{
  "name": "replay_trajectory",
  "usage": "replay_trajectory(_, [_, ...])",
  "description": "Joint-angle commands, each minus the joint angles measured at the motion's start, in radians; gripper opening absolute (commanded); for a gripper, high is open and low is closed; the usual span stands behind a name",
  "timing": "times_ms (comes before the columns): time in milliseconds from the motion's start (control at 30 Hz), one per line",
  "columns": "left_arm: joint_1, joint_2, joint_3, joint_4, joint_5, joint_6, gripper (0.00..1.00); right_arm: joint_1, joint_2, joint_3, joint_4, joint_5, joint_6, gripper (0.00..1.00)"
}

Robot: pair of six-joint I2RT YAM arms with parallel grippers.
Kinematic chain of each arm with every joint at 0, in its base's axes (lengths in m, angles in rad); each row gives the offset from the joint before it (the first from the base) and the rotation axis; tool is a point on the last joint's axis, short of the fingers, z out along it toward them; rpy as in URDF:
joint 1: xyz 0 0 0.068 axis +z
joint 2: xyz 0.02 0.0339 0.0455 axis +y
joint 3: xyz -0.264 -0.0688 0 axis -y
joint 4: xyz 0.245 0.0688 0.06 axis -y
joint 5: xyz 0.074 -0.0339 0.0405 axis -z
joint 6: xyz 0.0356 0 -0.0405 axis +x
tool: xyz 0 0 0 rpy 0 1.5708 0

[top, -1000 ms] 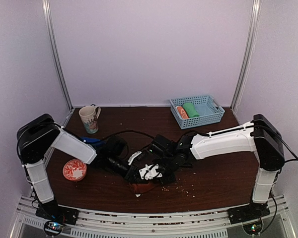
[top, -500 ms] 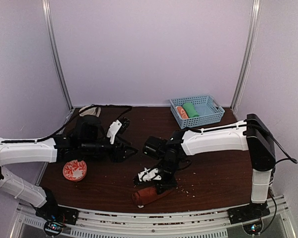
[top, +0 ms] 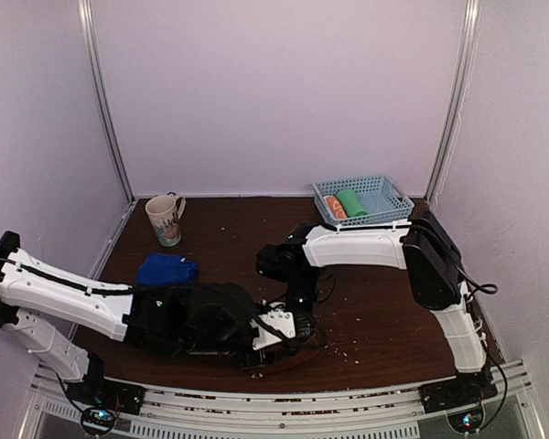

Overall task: Roll the towels
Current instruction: Roll the towel at the center of the board.

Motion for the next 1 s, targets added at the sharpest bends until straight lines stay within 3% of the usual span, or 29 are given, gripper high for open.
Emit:
replay_trajectory(0, [-0.045, 0.155, 0.053, -0.132, -0.154, 0.033, 0.52, -0.018, 0.131, 0.003, 0.001, 0.083, -0.002, 0.08])
replay_trajectory(400, [-0.045, 0.344, 0.091, -0.202, -0.228, -0.043, 0.54, -0.039, 0.154, 0.001, 0.003, 0.044, -0.002, 0.08])
replay_trajectory(567, [-0.035, 0.369, 0.086, -0.182, -0.218, -0.062, 0.41, -0.048, 0.142, -0.014, 0.002, 0.013, -0.007, 0.09])
replay_trajectory(733, [0.028, 0.364, 0.039, -0.139, -0.174, -0.088, 0.25, -0.093, 0.037, -0.048, -0.028, -0.059, -0.073, 0.27])
replay_trajectory(867, [0.088, 0.325, -0.008, -0.063, -0.072, -0.116, 0.19, -0.164, -0.100, -0.064, -0.072, -0.106, -0.143, 0.43])
replay_trajectory(967, [0.137, 0.321, -0.032, -0.015, 0.009, -0.152, 0.14, -0.245, -0.180, -0.059, -0.072, -0.114, -0.119, 0.44])
